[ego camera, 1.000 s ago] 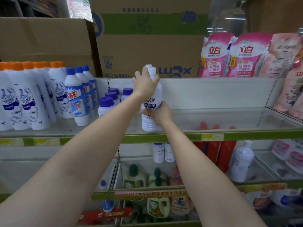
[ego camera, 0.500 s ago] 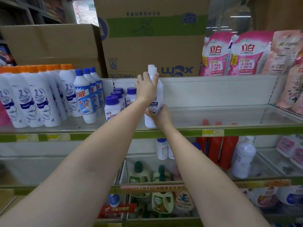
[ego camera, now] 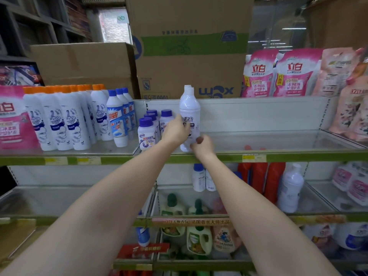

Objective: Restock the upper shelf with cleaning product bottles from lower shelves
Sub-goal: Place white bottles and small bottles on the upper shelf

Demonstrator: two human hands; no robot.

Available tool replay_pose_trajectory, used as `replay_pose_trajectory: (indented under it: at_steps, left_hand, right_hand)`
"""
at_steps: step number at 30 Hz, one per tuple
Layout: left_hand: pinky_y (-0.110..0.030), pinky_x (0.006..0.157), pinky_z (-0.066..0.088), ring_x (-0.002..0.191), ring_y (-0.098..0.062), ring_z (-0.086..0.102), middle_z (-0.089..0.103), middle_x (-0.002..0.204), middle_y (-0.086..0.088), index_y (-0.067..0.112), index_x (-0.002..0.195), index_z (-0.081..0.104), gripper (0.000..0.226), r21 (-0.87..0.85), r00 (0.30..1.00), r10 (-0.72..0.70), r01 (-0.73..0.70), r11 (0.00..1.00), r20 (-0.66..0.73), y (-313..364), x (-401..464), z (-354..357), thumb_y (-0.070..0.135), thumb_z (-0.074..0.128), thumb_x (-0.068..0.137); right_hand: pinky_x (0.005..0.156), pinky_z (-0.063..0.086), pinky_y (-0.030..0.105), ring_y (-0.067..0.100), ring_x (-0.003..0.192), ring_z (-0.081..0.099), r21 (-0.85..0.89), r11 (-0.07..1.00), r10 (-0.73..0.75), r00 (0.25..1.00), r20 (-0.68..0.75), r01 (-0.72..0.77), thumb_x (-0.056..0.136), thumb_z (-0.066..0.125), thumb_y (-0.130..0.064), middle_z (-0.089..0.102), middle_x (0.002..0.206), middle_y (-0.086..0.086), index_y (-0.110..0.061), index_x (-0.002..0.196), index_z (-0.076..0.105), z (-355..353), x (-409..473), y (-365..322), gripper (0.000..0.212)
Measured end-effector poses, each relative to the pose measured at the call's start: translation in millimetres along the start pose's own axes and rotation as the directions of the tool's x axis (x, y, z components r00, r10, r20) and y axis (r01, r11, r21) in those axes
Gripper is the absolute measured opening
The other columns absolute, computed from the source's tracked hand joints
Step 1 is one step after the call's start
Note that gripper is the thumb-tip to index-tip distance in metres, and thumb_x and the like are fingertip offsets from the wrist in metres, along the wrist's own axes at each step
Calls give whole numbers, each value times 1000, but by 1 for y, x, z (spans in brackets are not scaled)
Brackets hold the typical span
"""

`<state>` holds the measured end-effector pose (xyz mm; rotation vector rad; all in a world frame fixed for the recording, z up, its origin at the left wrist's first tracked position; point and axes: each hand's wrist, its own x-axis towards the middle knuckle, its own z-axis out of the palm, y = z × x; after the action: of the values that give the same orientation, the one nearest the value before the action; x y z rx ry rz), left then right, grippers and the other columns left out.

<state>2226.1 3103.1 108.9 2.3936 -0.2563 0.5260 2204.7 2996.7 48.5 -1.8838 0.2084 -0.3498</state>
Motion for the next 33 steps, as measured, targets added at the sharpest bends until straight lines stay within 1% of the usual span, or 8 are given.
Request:
replay_pose_trajectory:
  at_steps: [4,8,12,17,21,24,28,33]
  left_hand:
    - [-38,81,50,96,-32,60,65,101,-10,9,104,59,24,25,998,1,-3,1000,69,-11,-24,3,29,48,98]
    - [-40,80,55,88,-33,64,67,94,-12,9,95,63,23,17,988,-4,2,1000,152,-23,-48,13,27,48,94]
    - [-40,72,54,80,-33,63,65,86,-11,10,83,60,23,-3,969,3,-3,1000,248,-44,-70,29,26,49,95]
    - [-40,72,54,83,-36,65,69,85,-16,14,70,55,25,-86,929,19,14,996,370,-74,-95,56,23,51,93]
    - [-38,72,52,82,-32,64,67,82,-11,9,77,60,18,-121,901,28,28,992,434,-88,-114,77,18,51,91]
    - [-38,74,53,80,-27,62,64,82,-8,8,82,61,16,-139,873,54,15,990,485,-89,-126,94,15,52,93]
    - [-43,81,55,89,-30,64,68,94,-13,6,92,63,14,-123,830,106,-46,991,547,-80,-131,117,13,51,92]
    - [-41,81,55,90,-29,63,68,96,-10,6,96,63,14,-99,789,151,-114,989,596,-62,-128,156,15,53,92]
  right_hand:
    - [77,42,28,26,94,57,-84,996,-4,999,-46,0,90,58,-14,62,100,4,-11,104,60,1,-24,14,14]
    - [88,51,36,29,103,63,-114,991,59,993,-104,-71,90,57,-16,69,109,8,-13,104,64,0,-47,32,16]
    - [82,45,27,26,104,63,-165,979,100,988,-121,-119,91,61,-16,69,108,6,-18,97,62,-4,-72,56,6]
    - [90,51,36,27,102,63,-221,958,153,976,-154,-185,91,61,-14,68,104,5,-19,91,60,-2,-99,89,5]
    - [89,55,42,27,95,66,-212,950,195,967,-164,-227,91,62,-13,68,101,7,-23,88,58,-2,-118,117,11]
    - [82,48,32,22,97,62,-224,938,223,956,-189,-263,91,64,-15,66,102,2,-20,92,61,-13,-128,138,6]
    - [82,44,29,23,98,60,-235,924,247,939,-240,-303,91,66,-12,63,98,4,-11,96,64,-37,-134,164,5]
    - [87,51,38,29,100,63,-222,909,281,914,-293,-351,90,67,-10,65,96,6,-16,86,60,-69,-122,194,10]
